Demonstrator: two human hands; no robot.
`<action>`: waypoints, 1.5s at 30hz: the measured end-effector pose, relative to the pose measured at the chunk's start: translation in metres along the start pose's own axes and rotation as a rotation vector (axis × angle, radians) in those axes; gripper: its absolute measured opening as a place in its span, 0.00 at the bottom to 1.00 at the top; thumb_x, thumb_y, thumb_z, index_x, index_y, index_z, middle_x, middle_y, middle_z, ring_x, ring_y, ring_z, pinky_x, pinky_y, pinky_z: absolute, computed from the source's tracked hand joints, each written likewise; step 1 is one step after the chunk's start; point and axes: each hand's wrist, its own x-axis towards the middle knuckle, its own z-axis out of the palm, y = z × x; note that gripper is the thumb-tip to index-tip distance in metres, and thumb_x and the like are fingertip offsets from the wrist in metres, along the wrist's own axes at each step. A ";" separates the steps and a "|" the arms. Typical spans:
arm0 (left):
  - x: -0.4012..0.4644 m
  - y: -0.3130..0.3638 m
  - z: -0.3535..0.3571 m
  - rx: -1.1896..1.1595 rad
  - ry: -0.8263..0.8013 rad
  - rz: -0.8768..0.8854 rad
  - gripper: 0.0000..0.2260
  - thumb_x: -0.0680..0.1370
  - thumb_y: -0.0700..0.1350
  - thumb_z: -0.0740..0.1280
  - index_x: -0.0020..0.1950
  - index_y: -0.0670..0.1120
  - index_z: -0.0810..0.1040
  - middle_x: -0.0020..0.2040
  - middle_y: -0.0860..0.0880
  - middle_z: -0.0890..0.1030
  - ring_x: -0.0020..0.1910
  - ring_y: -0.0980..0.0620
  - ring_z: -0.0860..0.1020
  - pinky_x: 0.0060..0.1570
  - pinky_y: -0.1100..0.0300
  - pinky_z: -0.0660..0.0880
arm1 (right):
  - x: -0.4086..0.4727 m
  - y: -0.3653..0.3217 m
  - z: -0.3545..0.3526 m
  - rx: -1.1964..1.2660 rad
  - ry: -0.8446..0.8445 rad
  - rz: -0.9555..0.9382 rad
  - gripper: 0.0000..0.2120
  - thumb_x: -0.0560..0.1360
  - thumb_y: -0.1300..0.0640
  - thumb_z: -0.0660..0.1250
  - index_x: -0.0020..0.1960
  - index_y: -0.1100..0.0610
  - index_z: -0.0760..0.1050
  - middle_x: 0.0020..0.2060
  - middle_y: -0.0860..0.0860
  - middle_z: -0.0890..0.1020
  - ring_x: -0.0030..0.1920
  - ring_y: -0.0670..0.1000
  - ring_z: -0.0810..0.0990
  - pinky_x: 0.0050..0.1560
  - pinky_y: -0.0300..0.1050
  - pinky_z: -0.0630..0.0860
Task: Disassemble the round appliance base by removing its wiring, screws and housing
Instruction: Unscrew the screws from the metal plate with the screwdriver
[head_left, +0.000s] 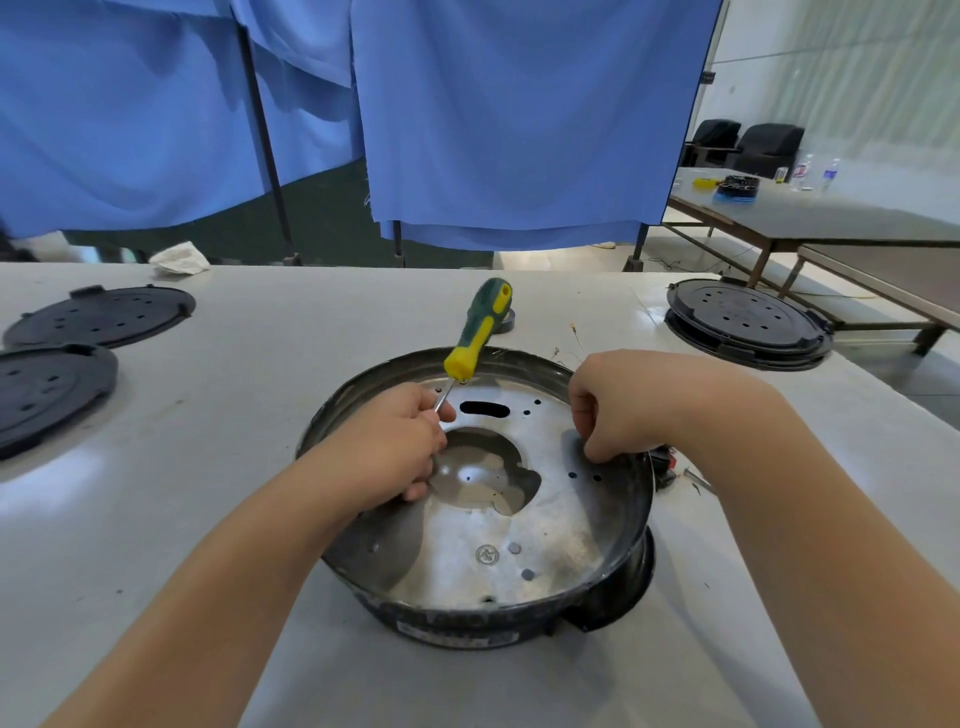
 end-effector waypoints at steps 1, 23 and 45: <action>0.003 -0.001 -0.001 0.013 0.032 -0.020 0.11 0.82 0.35 0.52 0.47 0.44 0.71 0.32 0.46 0.67 0.18 0.56 0.62 0.20 0.67 0.61 | 0.000 0.000 0.000 0.007 -0.005 0.000 0.08 0.70 0.57 0.71 0.49 0.56 0.79 0.46 0.53 0.83 0.46 0.53 0.81 0.38 0.42 0.75; 0.018 -0.011 -0.008 0.235 0.147 -0.121 0.09 0.78 0.44 0.52 0.46 0.44 0.70 0.37 0.39 0.80 0.24 0.44 0.77 0.44 0.34 0.77 | -0.001 -0.005 0.005 -0.076 0.058 0.017 0.08 0.69 0.59 0.70 0.48 0.59 0.80 0.39 0.53 0.82 0.34 0.51 0.75 0.27 0.36 0.67; 0.019 -0.007 -0.006 0.259 0.151 -0.146 0.10 0.81 0.44 0.52 0.45 0.44 0.69 0.34 0.40 0.79 0.19 0.45 0.75 0.39 0.44 0.80 | -0.002 -0.001 -0.001 -0.014 -0.026 0.003 0.08 0.69 0.59 0.70 0.47 0.59 0.81 0.44 0.54 0.84 0.37 0.51 0.76 0.30 0.37 0.68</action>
